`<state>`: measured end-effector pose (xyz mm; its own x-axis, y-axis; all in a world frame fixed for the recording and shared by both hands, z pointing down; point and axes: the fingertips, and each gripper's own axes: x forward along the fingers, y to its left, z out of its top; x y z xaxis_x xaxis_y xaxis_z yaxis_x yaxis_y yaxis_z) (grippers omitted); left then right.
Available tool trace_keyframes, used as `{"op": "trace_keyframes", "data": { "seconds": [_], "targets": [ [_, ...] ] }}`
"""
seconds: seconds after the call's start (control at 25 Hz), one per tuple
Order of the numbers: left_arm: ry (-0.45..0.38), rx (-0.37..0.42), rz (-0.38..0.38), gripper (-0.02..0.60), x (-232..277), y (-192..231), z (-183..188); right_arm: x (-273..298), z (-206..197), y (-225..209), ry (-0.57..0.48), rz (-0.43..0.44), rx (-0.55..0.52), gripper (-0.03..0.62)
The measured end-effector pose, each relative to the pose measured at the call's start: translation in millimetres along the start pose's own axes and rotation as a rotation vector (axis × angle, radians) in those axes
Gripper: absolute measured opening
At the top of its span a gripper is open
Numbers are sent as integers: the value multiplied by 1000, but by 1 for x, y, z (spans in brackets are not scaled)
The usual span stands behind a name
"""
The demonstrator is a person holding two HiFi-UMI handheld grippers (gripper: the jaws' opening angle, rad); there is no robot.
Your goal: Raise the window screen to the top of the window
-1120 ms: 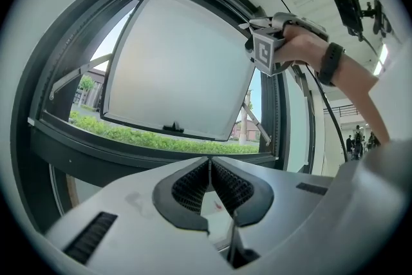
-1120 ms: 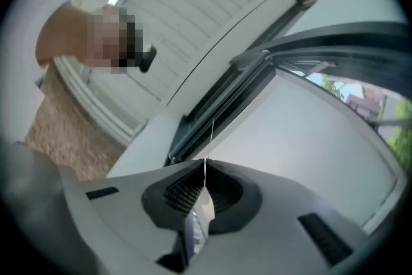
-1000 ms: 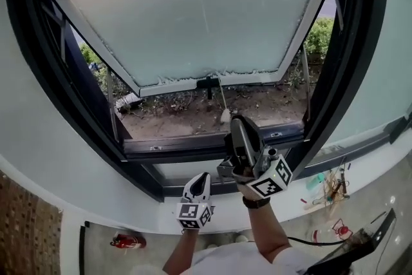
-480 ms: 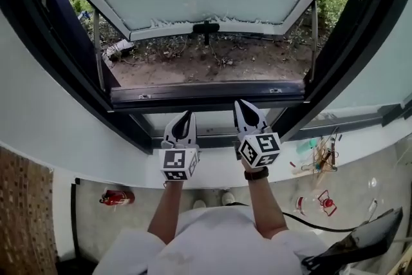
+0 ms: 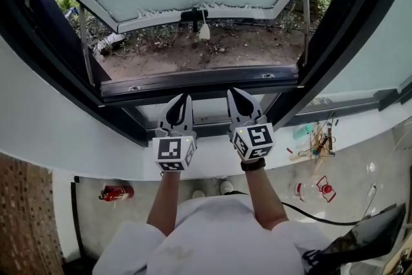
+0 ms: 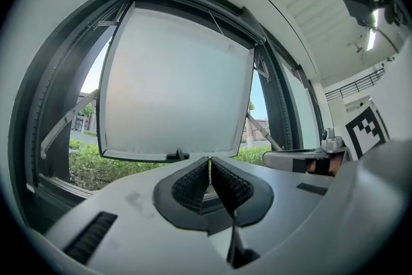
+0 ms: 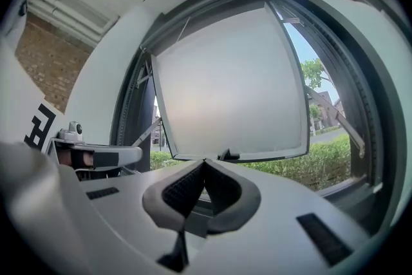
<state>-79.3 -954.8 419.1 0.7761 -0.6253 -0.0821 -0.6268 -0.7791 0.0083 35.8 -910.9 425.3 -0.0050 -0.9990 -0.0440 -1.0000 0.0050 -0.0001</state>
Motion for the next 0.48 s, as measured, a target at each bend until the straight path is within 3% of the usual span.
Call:
{"op": "trace_keyframes", "data": {
  "seconds": [0.2, 0.48],
  "targets": [
    [-114, 43, 90, 14, -11, 6, 30, -4, 8, 0, -26, 9, -11, 3],
    [-196, 71, 136, 14, -24, 17, 62, -7, 21, 6, -60, 39, -27, 2]
  ]
}}
